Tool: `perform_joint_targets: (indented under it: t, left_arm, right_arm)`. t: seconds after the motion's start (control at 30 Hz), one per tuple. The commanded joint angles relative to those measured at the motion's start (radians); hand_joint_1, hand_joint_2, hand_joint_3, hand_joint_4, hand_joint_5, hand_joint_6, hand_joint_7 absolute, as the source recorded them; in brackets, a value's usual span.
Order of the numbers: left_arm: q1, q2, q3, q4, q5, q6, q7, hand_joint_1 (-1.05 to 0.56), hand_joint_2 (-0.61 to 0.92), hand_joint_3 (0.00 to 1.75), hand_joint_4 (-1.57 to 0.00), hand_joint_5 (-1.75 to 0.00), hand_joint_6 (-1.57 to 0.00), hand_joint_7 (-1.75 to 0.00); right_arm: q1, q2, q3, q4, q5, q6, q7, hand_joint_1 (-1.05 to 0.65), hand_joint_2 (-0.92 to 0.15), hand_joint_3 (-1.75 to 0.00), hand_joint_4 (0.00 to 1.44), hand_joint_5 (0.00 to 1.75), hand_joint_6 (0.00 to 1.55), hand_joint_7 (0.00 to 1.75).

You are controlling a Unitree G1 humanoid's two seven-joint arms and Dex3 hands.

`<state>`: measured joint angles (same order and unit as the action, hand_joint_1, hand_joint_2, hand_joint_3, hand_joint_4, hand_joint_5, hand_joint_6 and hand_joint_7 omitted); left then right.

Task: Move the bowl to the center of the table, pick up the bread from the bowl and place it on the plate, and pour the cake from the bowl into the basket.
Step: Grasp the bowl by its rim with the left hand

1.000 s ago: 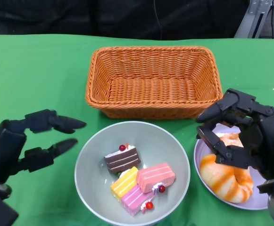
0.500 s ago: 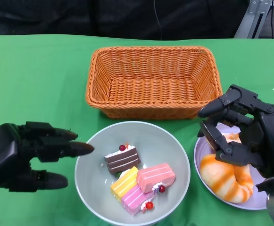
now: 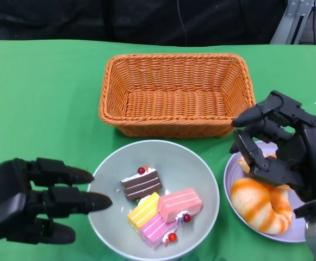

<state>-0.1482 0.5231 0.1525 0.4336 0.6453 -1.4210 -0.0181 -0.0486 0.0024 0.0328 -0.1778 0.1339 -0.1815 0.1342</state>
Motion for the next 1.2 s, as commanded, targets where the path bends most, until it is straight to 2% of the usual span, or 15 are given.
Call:
perform_joint_targets:
  t: [0.03,0.17,0.4,0.6,0.9,1.2]
  left_arm:
    - [0.016,-0.015,0.055,-0.027,0.111,-0.026,0.062,-0.4,0.84,0.01,-0.9,-0.08,-0.86,-0.04]
    - [0.034,-0.034,0.082,-0.056,0.254,-0.022,0.161,-0.37,0.84,0.0,-0.93,-0.07,-0.87,-0.03]
    - [0.053,0.022,0.008,-0.097,0.391,0.066,0.274,-0.35,0.79,0.0,-0.96,-0.05,-0.9,-0.02]
    - [0.064,0.083,-0.091,-0.134,0.407,0.159,0.302,-0.34,0.8,0.01,-0.98,-0.04,-0.92,-0.02]
    - [0.104,0.125,-0.194,-0.235,0.393,0.316,0.31,-0.37,0.8,0.0,-0.96,-0.01,-0.88,0.0]
    - [0.078,0.135,-0.288,-0.217,0.433,0.35,0.454,-0.41,0.82,0.01,-0.87,0.0,-0.83,0.0]
  right_arm:
    - [0.006,0.003,-0.01,-0.031,-0.007,0.017,-0.021,-0.11,-0.65,-0.75,0.67,1.52,0.65,1.22]
    - [0.013,0.007,-0.008,-0.039,-0.002,0.027,-0.025,-0.11,-0.68,-0.7,0.68,1.54,0.64,1.25]
    - [0.025,0.02,0.001,-0.058,-0.007,0.038,-0.036,-0.1,-0.67,-0.72,0.69,1.52,0.67,1.2]
    - [0.035,0.026,0.009,-0.055,-0.011,0.019,-0.031,-0.11,-0.64,-0.77,0.71,1.5,0.68,1.2]
    - [0.048,0.042,0.025,-0.06,-0.047,0.005,-0.051,-0.12,-0.64,-0.77,0.74,1.48,0.69,1.19]
    - [0.054,0.045,0.027,-0.066,-0.06,0.007,-0.056,-0.11,-0.62,-0.81,0.73,1.49,0.69,1.19]
